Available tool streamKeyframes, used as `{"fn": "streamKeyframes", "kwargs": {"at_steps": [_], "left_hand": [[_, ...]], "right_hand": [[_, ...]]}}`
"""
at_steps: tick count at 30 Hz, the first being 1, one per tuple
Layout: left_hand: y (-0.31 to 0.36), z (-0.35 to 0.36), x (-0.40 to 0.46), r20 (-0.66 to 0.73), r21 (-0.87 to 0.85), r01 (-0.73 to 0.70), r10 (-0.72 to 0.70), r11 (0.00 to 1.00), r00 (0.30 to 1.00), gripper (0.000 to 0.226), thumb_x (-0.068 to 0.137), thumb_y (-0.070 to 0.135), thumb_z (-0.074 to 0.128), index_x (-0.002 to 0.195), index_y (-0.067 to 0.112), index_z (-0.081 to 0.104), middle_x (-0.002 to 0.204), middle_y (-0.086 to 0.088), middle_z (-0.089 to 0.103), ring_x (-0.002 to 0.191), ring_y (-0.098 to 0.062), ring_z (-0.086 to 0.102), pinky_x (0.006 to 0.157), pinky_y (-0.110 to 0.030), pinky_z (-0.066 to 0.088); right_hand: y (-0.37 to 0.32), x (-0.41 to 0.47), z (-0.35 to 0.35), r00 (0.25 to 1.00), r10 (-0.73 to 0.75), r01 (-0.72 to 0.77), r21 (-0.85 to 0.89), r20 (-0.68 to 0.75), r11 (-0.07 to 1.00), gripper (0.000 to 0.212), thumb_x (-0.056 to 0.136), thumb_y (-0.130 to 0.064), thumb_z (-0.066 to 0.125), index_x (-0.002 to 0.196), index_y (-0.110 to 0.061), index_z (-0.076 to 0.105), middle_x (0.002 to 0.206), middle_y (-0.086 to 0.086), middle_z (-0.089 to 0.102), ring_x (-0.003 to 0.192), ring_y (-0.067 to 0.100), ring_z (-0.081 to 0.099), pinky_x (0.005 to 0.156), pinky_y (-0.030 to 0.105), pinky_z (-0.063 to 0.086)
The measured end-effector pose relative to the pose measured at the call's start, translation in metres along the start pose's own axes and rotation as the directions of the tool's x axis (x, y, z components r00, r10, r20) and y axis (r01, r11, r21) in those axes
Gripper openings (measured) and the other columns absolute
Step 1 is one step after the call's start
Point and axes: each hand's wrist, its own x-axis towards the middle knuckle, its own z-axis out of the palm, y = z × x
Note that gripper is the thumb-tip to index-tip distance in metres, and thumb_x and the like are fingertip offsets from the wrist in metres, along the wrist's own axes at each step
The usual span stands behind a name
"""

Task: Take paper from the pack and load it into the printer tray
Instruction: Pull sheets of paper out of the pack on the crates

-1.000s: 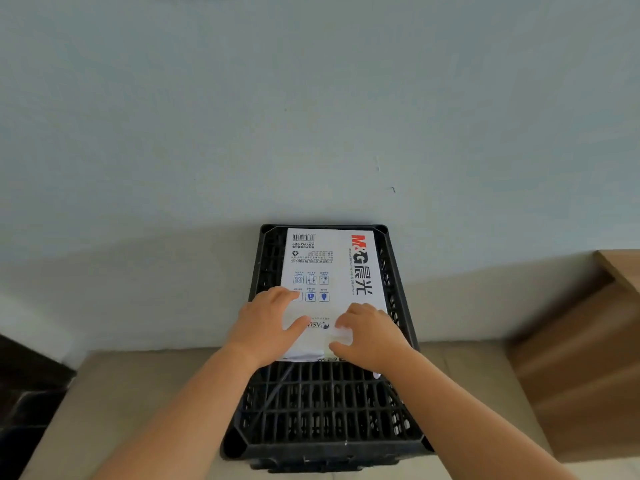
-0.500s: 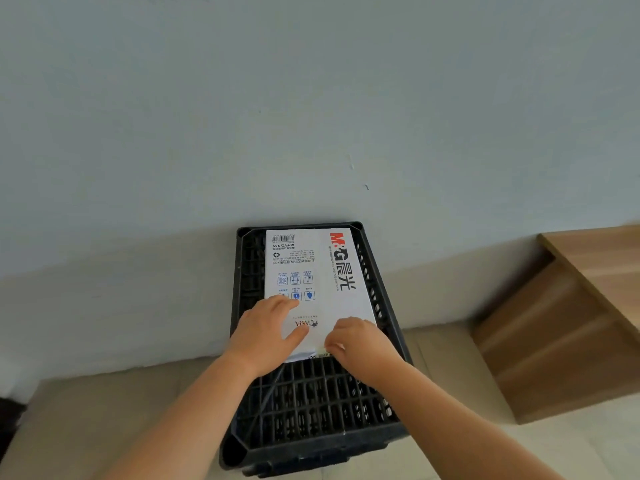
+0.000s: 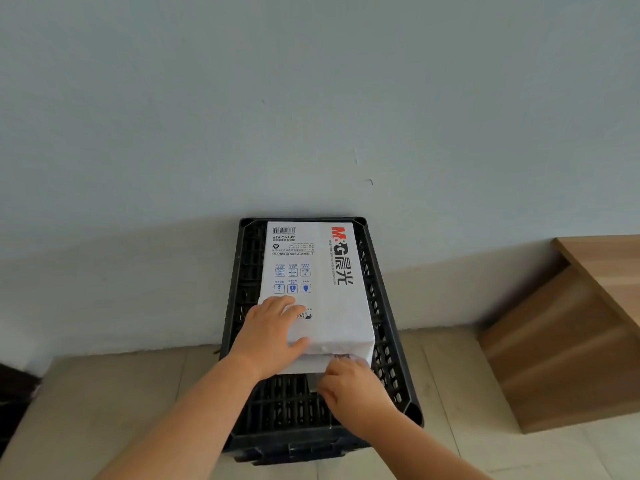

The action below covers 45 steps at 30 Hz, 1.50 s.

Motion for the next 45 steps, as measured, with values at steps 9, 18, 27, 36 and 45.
{"fn": "streamKeyframes", "kwargs": {"at_steps": [9, 18, 27, 36, 45], "left_hand": [[0.005, 0.028, -0.002, 0.091, 0.178, -0.003, -0.014, 0.984, 0.996, 0.081, 0.083, 0.063, 0.049, 0.149, 0.031, 0.016, 0.161, 0.001, -0.002, 0.146, -0.023, -0.01, 0.115, -0.043, -0.014], [0.008, 0.037, -0.004, 0.064, 0.182, 0.018, -0.03, 0.983, 0.997, 0.084, 0.081, 0.058, 0.057, 0.149, 0.028, 0.017, 0.161, -0.002, -0.001, 0.147, -0.025, -0.01, 0.115, -0.045, -0.014], [0.008, 0.036, -0.004, 0.048, 0.205, 0.005, -0.015, 0.979, 0.999, 0.087, 0.079, 0.059, 0.06, 0.149, 0.027, 0.019, 0.161, -0.003, 0.002, 0.147, -0.026, -0.004, 0.116, -0.047, -0.01], [0.015, 0.04, -0.008, -0.065, 0.212, -0.261, 0.281, 0.942, 0.958, 0.057, 0.071, 0.04, 0.072, 0.122, 0.02, 0.054, 0.123, -0.002, 0.057, 0.115, -0.022, 0.051, 0.101, -0.042, 0.045], [0.023, 0.011, -0.005, -0.153, 0.187, -0.298, 0.328, 0.936, 0.932, 0.035, 0.086, 0.046, 0.044, 0.095, 0.023, 0.068, 0.093, 0.008, 0.069, 0.086, -0.013, 0.063, 0.082, -0.031, 0.05]], "right_hand": [[0.004, -0.025, -0.003, 0.999, 0.0, 0.005, 0.098, -0.045, 0.995, 0.029, 0.091, -0.05, 0.049, 0.096, -0.031, 0.07, 0.093, -0.015, 0.066, 0.088, 0.007, 0.058, 0.082, 0.027, 0.051], [0.049, -0.013, -0.033, 0.936, 0.347, -0.345, 0.045, -0.053, 0.938, 0.068, 0.089, -0.056, 0.049, 0.147, -0.032, 0.022, 0.147, -0.005, 0.029, 0.135, 0.018, 0.027, 0.112, 0.036, 0.029], [0.074, -0.023, -0.031, 0.913, 0.406, -0.408, -0.036, -0.041, 0.912, 0.071, 0.086, -0.045, 0.059, 0.147, -0.027, 0.026, 0.15, 0.002, 0.031, 0.138, 0.024, 0.028, 0.111, 0.041, 0.03], [0.072, -0.028, -0.03, 0.907, 0.421, -0.421, -0.019, -0.016, 0.907, 0.067, 0.089, -0.045, 0.056, 0.147, -0.027, 0.029, 0.149, -0.002, 0.033, 0.138, 0.021, 0.029, 0.112, 0.04, 0.029], [0.03, 0.013, -0.043, 0.981, 0.176, -0.173, 0.052, -0.083, 0.984, 0.055, 0.085, -0.04, 0.054, 0.138, -0.03, 0.042, 0.148, -0.003, 0.036, 0.136, 0.02, 0.032, 0.111, 0.039, 0.024]]}}
